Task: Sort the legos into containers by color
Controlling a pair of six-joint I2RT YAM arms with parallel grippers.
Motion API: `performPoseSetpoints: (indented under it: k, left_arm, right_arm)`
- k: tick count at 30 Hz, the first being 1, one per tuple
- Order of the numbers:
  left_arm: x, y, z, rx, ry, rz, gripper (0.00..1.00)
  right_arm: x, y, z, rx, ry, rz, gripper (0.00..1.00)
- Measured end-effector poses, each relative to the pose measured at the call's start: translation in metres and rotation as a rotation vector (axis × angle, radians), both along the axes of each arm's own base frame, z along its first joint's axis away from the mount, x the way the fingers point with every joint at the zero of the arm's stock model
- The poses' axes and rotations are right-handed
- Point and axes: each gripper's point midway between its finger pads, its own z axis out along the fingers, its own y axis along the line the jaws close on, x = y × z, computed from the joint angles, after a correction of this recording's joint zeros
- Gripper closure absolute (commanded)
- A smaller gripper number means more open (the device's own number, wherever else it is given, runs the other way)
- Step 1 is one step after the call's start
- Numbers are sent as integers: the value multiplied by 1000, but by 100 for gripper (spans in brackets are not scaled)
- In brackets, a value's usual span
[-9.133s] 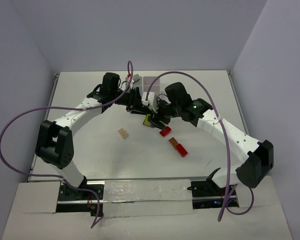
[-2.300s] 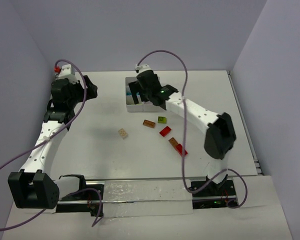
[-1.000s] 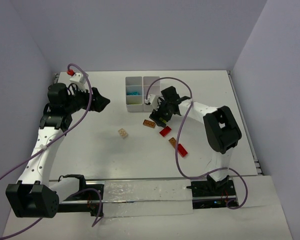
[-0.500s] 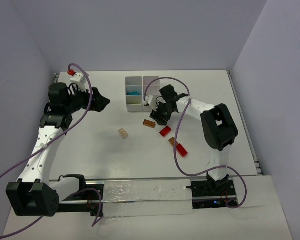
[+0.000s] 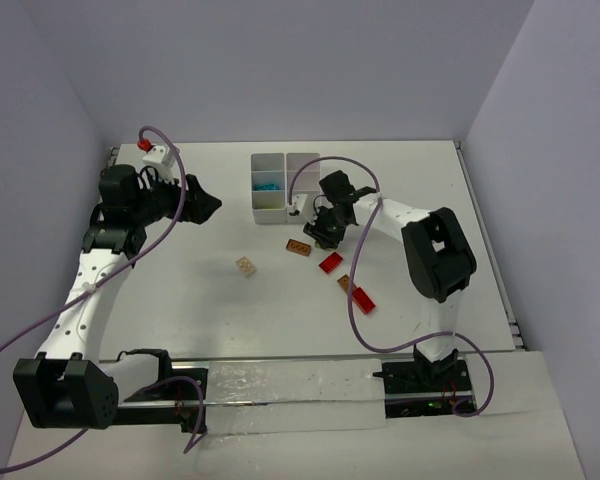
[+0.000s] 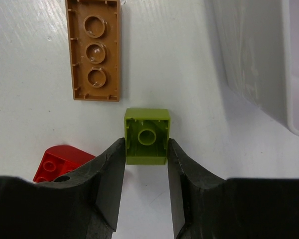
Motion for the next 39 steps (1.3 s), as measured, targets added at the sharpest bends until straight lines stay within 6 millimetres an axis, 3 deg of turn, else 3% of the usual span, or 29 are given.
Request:
performPoseSetpoints:
  k: [3, 6, 10, 14, 17, 21, 31, 39]
  left_arm:
    - [0, 0, 0, 0, 0, 0, 3]
    - [0, 0, 0, 0, 1, 0, 3]
    - [0, 0, 0, 0, 2, 0, 3]
    - [0, 0, -1, -2, 4, 1, 3]
    - [1, 0, -1, -4, 8, 2, 3]
    - [2, 0, -3, -5, 14, 3, 3]
    - [3, -1, -6, -19, 33, 10, 3]
    - [5, 2, -9, -19, 43, 19, 3]
  right_arm:
    - [-7, 0, 4, 0, 19, 2, 73]
    - [-15, 8, 29, 36, -2, 11, 73]
    - [-19, 36, 85, 132, -83, 41, 73]
    - [-7, 70, 143, 240, -189, 69, 73]
    - [6, 85, 165, 283, -238, 67, 73]
    - [23, 100, 161, 291, -246, 50, 73]
    - [51, 116, 99, 194, -201, -2, 73]
    - [65, 126, 96, 187, -252, -15, 71]
